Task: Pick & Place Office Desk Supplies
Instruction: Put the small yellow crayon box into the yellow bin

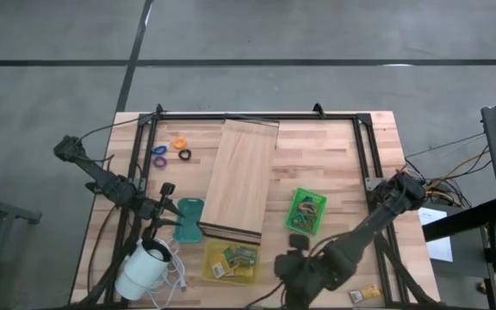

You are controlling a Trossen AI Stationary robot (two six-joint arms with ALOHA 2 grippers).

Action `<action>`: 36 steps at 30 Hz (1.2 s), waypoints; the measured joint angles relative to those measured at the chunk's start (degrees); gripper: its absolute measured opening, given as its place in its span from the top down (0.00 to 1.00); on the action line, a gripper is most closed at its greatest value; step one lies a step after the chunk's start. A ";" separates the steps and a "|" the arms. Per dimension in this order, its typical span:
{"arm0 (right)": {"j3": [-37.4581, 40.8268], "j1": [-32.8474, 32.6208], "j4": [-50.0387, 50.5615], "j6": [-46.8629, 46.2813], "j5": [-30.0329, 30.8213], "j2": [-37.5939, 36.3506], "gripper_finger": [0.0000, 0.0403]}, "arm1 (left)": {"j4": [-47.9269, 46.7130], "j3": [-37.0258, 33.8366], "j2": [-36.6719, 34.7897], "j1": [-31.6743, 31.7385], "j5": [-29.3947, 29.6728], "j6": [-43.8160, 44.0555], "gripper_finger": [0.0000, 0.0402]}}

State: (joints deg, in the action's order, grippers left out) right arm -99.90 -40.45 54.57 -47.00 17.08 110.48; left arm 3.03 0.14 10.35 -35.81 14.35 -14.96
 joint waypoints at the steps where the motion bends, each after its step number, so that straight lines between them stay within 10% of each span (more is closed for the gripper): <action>1: 0.00 -0.80 2.14 -3.77 -0.90 -0.45 0.66 | 0.02 -0.02 0.00 -0.02 -0.02 0.00 0.70; 15: 1.14 -13.48 23.05 -44.95 -12.57 -1.56 0.66 | 0.02 0.00 0.00 -0.01 -0.02 0.00 0.70; 24: 5.09 -25.32 20.34 -20.52 -20.37 -1.56 0.66 | 0.02 0.00 0.00 -0.02 0.00 0.00 0.70; 36: 13.87 -33.22 13.66 -30.16 -20.08 -1.56 0.66 | 0.02 -0.01 0.00 -0.01 -0.02 0.00 0.70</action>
State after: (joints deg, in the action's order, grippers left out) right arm -86.03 -73.67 68.23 -77.16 -3.00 108.92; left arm 3.05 0.13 10.35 -35.83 14.33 -14.96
